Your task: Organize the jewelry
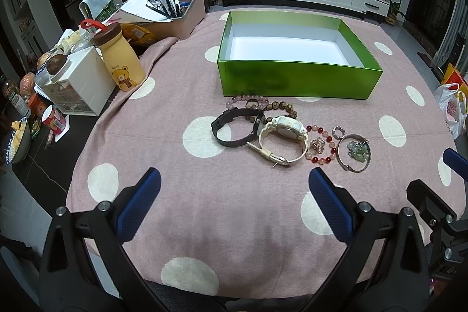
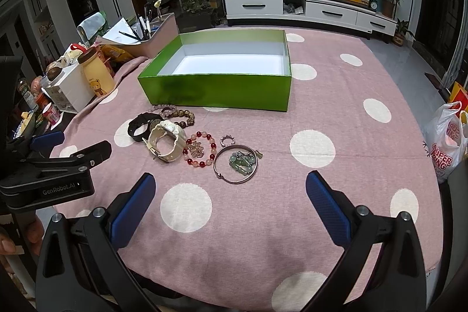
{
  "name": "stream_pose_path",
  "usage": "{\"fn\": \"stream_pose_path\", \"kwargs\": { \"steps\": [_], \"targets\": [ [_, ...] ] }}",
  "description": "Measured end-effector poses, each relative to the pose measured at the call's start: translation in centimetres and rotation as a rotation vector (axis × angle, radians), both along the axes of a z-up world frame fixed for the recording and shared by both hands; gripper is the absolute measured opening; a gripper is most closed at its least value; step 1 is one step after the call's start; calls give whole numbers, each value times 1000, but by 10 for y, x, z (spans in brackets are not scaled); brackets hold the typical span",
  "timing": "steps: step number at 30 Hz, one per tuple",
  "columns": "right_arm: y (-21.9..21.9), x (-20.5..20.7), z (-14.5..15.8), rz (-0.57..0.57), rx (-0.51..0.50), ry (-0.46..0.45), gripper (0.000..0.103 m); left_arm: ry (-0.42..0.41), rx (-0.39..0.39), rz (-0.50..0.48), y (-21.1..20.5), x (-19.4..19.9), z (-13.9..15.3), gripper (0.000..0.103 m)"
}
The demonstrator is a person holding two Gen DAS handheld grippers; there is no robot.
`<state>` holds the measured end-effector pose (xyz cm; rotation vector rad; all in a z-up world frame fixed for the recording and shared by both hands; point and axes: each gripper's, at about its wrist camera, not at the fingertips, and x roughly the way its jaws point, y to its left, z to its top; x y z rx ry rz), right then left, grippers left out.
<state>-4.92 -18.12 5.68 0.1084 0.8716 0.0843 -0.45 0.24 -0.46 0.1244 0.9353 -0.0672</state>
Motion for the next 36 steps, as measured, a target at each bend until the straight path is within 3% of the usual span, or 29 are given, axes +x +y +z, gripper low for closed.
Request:
{"fn": "stream_pose_path", "kwargs": {
  "steps": [36],
  "targets": [
    [3, -2, 1, 6, 4, -4, 102, 0, 5, -4, -4, -1, 1, 101]
  ]
}}
